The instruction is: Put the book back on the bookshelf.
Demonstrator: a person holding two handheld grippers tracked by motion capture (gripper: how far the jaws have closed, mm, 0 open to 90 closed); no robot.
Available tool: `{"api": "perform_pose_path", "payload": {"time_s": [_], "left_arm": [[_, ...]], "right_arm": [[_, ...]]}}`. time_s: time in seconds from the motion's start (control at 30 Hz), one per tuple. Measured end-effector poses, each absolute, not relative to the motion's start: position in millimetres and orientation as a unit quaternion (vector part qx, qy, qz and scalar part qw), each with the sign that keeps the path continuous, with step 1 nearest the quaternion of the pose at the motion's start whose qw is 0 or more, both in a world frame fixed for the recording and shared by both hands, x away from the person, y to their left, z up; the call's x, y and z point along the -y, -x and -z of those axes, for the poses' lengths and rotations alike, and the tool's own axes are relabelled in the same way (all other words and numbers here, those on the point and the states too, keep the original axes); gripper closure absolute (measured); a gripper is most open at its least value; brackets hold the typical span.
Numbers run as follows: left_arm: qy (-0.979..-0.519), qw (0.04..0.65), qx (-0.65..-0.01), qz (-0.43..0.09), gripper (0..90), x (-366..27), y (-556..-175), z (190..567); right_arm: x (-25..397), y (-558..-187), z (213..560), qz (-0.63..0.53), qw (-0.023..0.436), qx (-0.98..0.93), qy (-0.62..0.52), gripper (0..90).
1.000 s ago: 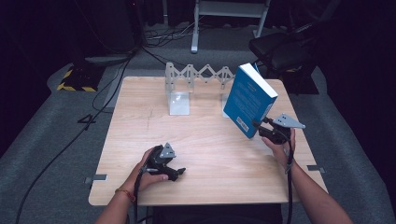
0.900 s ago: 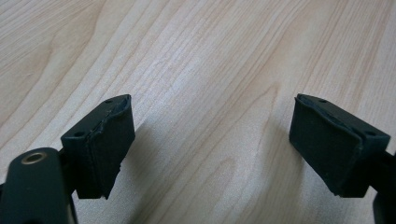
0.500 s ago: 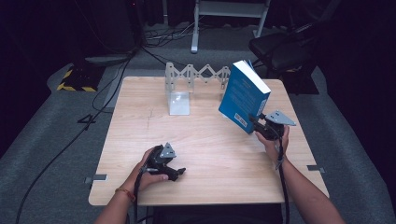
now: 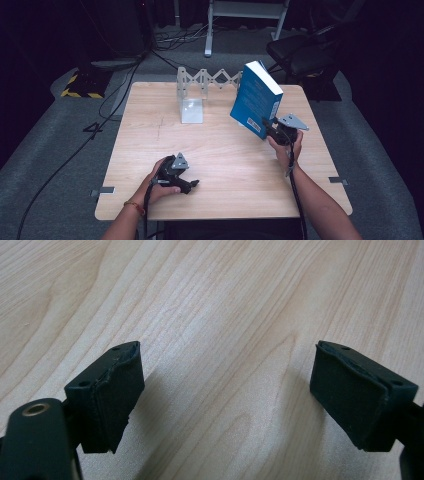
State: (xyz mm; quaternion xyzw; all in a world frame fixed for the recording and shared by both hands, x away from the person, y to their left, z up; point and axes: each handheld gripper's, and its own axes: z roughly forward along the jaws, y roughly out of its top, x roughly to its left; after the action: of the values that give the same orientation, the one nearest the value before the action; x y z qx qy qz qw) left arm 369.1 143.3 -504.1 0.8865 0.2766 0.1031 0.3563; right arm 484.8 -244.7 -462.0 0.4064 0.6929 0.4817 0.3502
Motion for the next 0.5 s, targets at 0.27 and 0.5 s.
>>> {"api": "perform_pose_path", "payload": {"time_s": [0.27, 0.5], "left_arm": [[-0.887, 0.356, -0.275, -0.104, 14.8, -143.4, -368.7, 504.1], [-0.887, 0.357, -0.275, -0.101, 14.7, -143.1, -369.1, 504.1]], "right_arm": [[247.2, -468.6, 468.3, -0.492, 0.357, -0.67, -0.426, 61.6], [246.7, -470.1, 466.6, -0.492, 0.36, -0.678, -0.411, 61.7]]}}
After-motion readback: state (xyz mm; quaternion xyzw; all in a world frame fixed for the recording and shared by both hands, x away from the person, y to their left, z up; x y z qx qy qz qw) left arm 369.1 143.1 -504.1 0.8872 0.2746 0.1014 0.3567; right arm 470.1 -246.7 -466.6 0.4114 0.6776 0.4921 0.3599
